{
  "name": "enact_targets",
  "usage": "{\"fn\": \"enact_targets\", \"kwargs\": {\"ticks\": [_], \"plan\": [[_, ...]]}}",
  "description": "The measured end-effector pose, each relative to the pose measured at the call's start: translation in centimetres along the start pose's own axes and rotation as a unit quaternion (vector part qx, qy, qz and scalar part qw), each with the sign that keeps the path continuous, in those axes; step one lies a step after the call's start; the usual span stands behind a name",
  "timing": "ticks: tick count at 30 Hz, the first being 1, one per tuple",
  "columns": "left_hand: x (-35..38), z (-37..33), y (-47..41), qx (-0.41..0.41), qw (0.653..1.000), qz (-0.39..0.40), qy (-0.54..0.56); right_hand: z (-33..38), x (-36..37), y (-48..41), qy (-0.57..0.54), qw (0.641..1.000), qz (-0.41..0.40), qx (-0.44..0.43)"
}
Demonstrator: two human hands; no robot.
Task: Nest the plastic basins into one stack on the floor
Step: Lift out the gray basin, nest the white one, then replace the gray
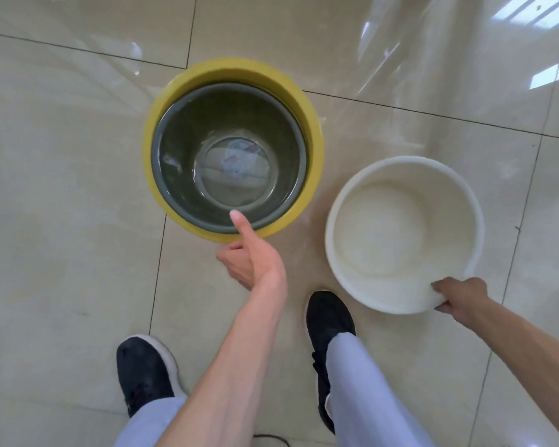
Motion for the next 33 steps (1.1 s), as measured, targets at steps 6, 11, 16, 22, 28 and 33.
{"fn": "enact_targets", "kwargs": {"ticks": [6,11,16,22,28,33], "plan": [[-2.2,-3.0,-5.8,0.099,0.989,0.006,-0.110,-0.6,-2.3,3.4,-0.064,0.998,0.003,-0.027],[-4.0,-6.5,-6.6,0.181,0.974,0.051,-0.126,2.1,-5.8,7.7,-0.097,0.991,0.008,-0.092],[-8.1,-10.3,-6.7,0.175,0.979,0.102,-0.022,6.2,-6.1,12.7,-0.109,0.980,0.064,-0.156],[-16.1,-16.0,-7.2,0.225,0.958,0.084,0.155,11.4,-0.8,18.7,-0.053,0.958,0.131,-0.249],[-20.7,-18.4,-9.7,0.238,0.940,0.058,0.236,13.8,8.3,22.7,0.044,0.935,0.124,-0.329],[-20.6,-17.8,-10.1,0.220,0.939,0.054,0.260,14.3,13.5,24.9,0.108,0.913,0.075,-0.387]]}}
Point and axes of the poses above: each hand's wrist, its own y-axis away from the middle knuckle, its own x-axis out of the palm, z = x × y, the point moved 1 cm from there along -y, towards the middle knuckle, and after that the axes turned 6 degrees about x, right-handed, at the moved point
